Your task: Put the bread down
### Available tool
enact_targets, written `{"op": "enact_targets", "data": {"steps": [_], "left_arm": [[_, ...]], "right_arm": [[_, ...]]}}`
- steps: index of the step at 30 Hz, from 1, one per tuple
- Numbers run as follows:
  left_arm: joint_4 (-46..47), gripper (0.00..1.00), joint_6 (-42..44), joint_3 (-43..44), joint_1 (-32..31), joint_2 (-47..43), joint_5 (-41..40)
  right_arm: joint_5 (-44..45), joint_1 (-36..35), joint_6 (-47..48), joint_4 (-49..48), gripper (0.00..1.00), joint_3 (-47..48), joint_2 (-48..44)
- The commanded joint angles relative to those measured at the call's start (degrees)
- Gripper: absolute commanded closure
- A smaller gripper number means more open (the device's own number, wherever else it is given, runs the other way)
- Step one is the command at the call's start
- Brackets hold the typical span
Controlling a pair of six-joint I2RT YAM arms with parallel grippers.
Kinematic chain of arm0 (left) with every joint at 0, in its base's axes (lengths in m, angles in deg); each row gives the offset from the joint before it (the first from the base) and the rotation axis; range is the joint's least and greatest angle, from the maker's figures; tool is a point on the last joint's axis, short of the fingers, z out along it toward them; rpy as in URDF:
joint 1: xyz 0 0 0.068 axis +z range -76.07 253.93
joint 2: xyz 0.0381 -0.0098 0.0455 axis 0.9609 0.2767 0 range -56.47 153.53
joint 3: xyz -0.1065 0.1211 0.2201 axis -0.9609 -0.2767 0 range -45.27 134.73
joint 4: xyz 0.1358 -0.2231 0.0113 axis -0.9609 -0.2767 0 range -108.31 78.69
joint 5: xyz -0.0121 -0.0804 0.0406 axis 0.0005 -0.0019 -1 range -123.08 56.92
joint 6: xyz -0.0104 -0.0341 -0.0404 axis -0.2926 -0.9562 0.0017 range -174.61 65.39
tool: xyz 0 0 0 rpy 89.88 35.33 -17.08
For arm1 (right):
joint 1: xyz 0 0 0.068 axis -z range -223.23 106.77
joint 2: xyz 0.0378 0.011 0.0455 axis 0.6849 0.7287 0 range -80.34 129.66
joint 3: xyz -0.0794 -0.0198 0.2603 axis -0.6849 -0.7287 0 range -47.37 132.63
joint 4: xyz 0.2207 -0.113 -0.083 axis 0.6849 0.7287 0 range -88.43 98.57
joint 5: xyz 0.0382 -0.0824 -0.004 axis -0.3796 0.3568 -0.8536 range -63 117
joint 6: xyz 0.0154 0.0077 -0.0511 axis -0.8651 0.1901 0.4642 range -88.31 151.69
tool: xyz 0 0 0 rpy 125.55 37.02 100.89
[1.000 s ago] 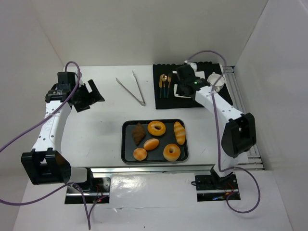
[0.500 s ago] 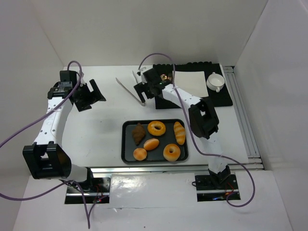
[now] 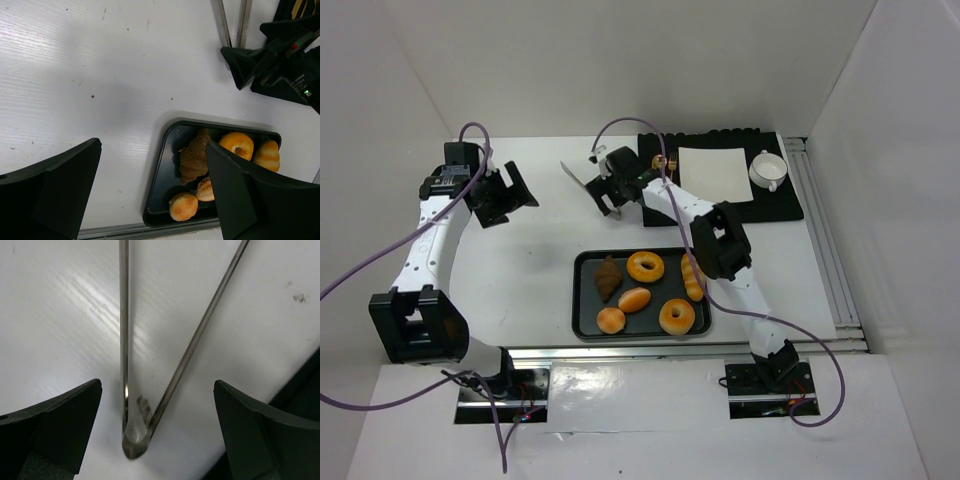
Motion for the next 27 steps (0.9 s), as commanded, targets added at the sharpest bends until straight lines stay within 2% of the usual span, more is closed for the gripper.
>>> {"op": "enact_targets", "data": {"steps": [1,4,8,12,13,16,17,19,21,22,27], "left_arm": [[0.90,0.01,1.44,2.54,0.40,0.91,-0.06],[0.90,0.01,1.44,2.54,0.40,1.43,-0.06],[0.90,0.01,1.44,2.54,0.40,1.96,-0.06],[1.43,0.01,1.44,0.87,0.40,1.35,0.47],[1.43,0.01,0.92,0.87,0.40,1.35,1.08],[1.43,0.01,0.92,0.34,0.40,0.82,1.61],[1.43,0.01,0.92,0.34,0.40,0.82,1.61],[1.43,0.01,0.92,0.34,0.40,0.82,1.61],[1.43,0.01,0.92,-0.19,0.40,0.82,2.13],[1.43,0.01,0.92,-0.19,0.40,0.30,2.84],[2.57,0.01,0.39,-0.80,0.40,-1.19,4.16]], "right_arm": [[-0.25,-0.88,-0.36,-1.92,0.00,7.16,4.35],[2.47,-0.88,-0.36,-1.92,0.00,11.72,8.38],[4.50,-1.40,-0.89,-7.44,0.00,12.88,11.56],[9.58,-2.63,-0.89,-8.95,0.00,19.46,17.09],[9.59,-2.64,-1.50,-9.82,0.02,19.47,17.10],[11.09,-3.25,-3.70,-12.56,0.18,17.63,16.05],[11.09,-3.78,-4.22,-13.17,0.31,17.63,16.05],[11.09,-3.78,-5.45,-13.17,0.43,17.63,14.82],[10.48,-3.78,-6.86,-13.17,0.59,18.15,12.80],[9.95,-3.78,-6.87,-13.17,0.62,18.15,11.75],[9.95,-3.25,-8.10,-11.77,0.62,14.04,-0.28]]}}
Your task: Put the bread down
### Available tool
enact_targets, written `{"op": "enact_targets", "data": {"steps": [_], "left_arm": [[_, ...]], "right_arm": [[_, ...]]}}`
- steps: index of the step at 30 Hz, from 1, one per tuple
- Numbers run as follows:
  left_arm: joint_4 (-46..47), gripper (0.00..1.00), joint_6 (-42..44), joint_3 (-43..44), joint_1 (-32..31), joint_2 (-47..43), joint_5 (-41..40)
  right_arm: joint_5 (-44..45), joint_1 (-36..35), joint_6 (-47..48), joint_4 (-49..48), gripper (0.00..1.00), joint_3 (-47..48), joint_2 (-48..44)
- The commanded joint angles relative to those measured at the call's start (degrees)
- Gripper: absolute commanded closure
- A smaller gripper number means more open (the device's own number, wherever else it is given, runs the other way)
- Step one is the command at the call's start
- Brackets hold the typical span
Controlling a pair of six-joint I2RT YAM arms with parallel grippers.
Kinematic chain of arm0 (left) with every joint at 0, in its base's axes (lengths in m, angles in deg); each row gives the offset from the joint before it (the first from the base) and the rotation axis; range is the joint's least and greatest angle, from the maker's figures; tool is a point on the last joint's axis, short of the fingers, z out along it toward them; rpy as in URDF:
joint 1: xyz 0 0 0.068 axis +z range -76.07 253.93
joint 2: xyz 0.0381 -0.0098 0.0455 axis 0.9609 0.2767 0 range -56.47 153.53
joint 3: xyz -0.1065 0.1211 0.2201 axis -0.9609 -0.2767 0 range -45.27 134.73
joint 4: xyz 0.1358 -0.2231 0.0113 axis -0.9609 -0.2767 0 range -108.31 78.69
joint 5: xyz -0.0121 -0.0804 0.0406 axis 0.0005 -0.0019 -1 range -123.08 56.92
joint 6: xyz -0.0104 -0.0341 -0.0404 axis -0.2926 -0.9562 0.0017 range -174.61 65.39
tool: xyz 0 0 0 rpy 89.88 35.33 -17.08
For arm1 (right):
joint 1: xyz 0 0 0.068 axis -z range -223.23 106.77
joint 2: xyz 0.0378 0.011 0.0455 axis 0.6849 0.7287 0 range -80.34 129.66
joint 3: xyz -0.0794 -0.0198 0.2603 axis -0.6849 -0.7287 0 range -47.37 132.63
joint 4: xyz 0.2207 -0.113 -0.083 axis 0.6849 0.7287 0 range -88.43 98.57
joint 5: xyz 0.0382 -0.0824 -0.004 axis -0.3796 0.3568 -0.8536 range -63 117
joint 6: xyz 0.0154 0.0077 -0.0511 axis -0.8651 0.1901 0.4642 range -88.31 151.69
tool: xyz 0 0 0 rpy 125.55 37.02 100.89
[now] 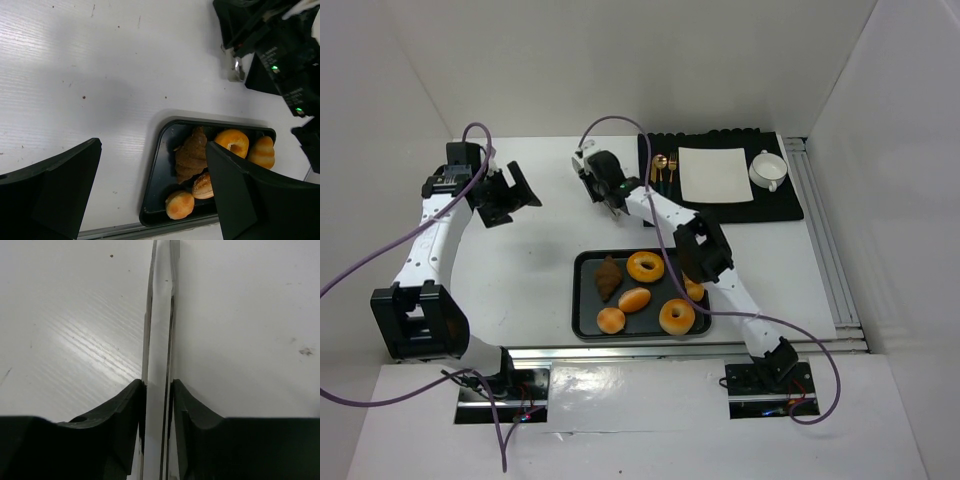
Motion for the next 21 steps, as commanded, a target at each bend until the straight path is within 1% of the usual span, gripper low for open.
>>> {"op": "enact_targets", "data": {"steps": [1,2,3,4,5,6,7,9,10,11,12,14,15,16,17,18,19,20,21], "left_arm": [[1.72,0.01,0.52,-0.74,0.40,-3.21,2.09],[1.72,0.01,0.52,-0.74,0.40,-3.21,2.61],[1.72,0.01,0.52,-0.74,0.40,-3.21,2.61],[1.72,0.01,0.52,-0.74,0.40,-3.82,2.61],[1.72,0.01,0.52,-0.74,0.40,-4.52,3.22],[1.72,0.01,0.52,-1.35,0.40,-4.53,3.23],[2.32,0.01,0.52,-1.35,0.40,-5.23,3.23],[2.33,0.01,0.52,-1.35,0.40,-5.23,3.23],[2.33,0.01,0.52,-1.35,0.40,-5.23,3.23],[2.33,0.01,0.52,-1.35,0.40,-5.23,3.23],[2.33,0.01,0.52,-1.35,0.40,-5.84,3.84],[2.33,0.01,0.52,-1.35,0.40,-5.85,3.84],[2.33,0.01,0.52,-1.35,0.40,-5.85,3.84],[2.33,0.01,0.00,-1.35,0.40,-5.85,4.54],[2.33,0.01,-0.01,-1.96,0.40,-6.37,4.55],[2.33,0.01,-0.01,-1.97,0.40,-6.38,5.16],[2.33,0.01,-0.01,-1.97,0.40,-6.38,5.16],[2.33,0.01,-0.01,-1.97,0.40,-6.38,5.16],[2.33,0.01,-0.01,-1.97,0.40,-6.38,5.16]], "right_arm": [[0.66,0.33,-3.21,0.35,0.69,-2.14,-14.58],[-0.30,0.33,-4.10,2.82,0.70,-2.16,-16.43],[-1.27,0.33,-4.81,5.36,0.70,-3.20,-20.54],[-2.06,0.33,-6.20,10.00,0.70,-6.69,-23.02],[-2.07,0.33,-6.83,11.53,0.70,-9.77,-25.91],[-2.59,0.33,-6.83,12.59,0.70,-13.81,-32.82],[-2.59,-0.19,-7.88,12.60,0.69,-23.85,-36.71],[-2.41,-0.20,-10.78,14.08,0.69,-33.67,-44.71],[-2.94,-0.20,-11.75,14.87,0.68,-41.98,-52.23],[-2.95,-0.20,-14.11,17.75,0.68,-45.28,-55.62],[-2.95,-0.20,-15.35,19.87,0.68,-48.10,-61.48],[-3.47,-0.20,-17.98,24.44,0.64,-53.80,-66.61],[-4.60,-0.20,-20.87,28.29,0.62,-55.23,-69.07],[-4.62,-0.20,-22.29,29.89,0.60,-56.55,-73.36],[-5.57,-0.20,-23.78,31.39,0.57,-58.56,-75.40],[-6.80,-0.20,-26.76,33.67,0.52,-59.37,-77.17],[-6.81,-0.20,-28.18,34.65,0.49,-60.07,-80.14],[-7.77,-0.20,-30.63,36.14,0.47,-61.56,-81.30],[-9.35,-0.20,-31.26,36.85,0.43,-62.27,-82.18]]}}
